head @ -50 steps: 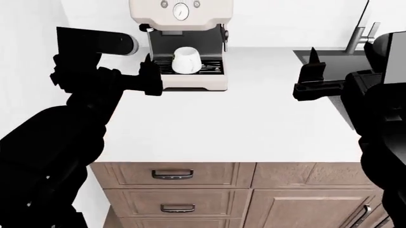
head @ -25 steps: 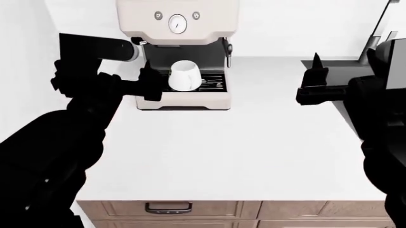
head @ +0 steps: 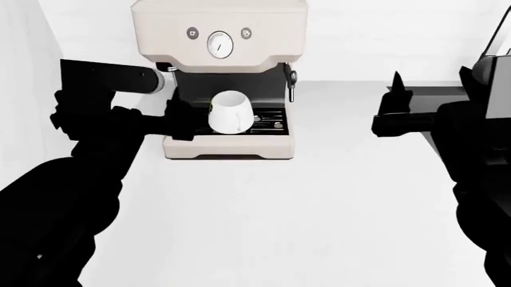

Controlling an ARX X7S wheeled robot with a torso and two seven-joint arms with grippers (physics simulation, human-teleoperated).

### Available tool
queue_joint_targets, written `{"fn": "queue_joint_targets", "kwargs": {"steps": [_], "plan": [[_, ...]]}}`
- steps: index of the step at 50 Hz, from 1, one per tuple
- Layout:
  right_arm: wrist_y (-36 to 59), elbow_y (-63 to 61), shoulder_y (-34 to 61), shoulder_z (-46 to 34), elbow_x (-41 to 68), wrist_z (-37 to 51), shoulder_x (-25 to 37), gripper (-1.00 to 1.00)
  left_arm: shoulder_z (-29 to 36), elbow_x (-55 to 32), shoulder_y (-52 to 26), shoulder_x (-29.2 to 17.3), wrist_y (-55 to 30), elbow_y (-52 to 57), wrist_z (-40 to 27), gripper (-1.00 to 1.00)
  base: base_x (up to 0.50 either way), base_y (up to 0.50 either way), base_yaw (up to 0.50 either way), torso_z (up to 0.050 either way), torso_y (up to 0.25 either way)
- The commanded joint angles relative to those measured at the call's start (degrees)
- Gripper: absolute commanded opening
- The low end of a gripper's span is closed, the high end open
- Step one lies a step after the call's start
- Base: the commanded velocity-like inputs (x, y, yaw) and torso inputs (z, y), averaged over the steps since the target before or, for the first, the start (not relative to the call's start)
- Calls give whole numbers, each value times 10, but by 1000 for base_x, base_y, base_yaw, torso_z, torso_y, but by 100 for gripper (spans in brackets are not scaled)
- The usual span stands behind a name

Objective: Press the button on the coffee machine to serve coffee.

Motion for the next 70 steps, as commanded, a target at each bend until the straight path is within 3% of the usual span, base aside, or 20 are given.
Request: {"fn": "queue_joint_targets", "kwargs": {"steps": [1, 20, 30, 38, 48, 62, 63, 70], "plan": [[-7, 6, 1, -11, 0, 2, 0, 100, -16, -9, 11, -6, -20, 28, -8, 100, 59, 0, 0, 0, 0], [-37, 22, -17, -23, -5, -4, 4, 100, -14, -24, 6, -4, -34, 40, -12, 100, 123, 0, 0, 0, 0], [-39, 16, -29, -10, 2, -2, 0, 100, -27, -46, -16, 9, -82, 77, -21, 100, 86, 0, 0, 0, 1], [-46, 25, -31, -17, 1, -2, -4, 100, -37, -102, -84, 39, -139, 109, -44, 100, 0, 0, 0, 0, 0], [-26, 10, -23, -9, 13, 4, -2, 100, -17, -224, -134, 37, -134, 98, -119, 100, 0, 0, 0, 0, 0], [-42, 21, -28, -19, 9, 5, -5, 100, 23, -219, -135, 18, -96, 60, -131, 100, 0, 0, 0, 0, 0], [-43, 21, -30, -20, 9, 5, -5, 100, 29, -216, -134, 19, -90, 58, -133, -100, 0, 0, 0, 0, 0], [-51, 22, -40, -15, 10, 4, -4, 100, 25, -224, -137, 16, -97, 59, -146, -100, 0, 0, 0, 0, 0]]}}
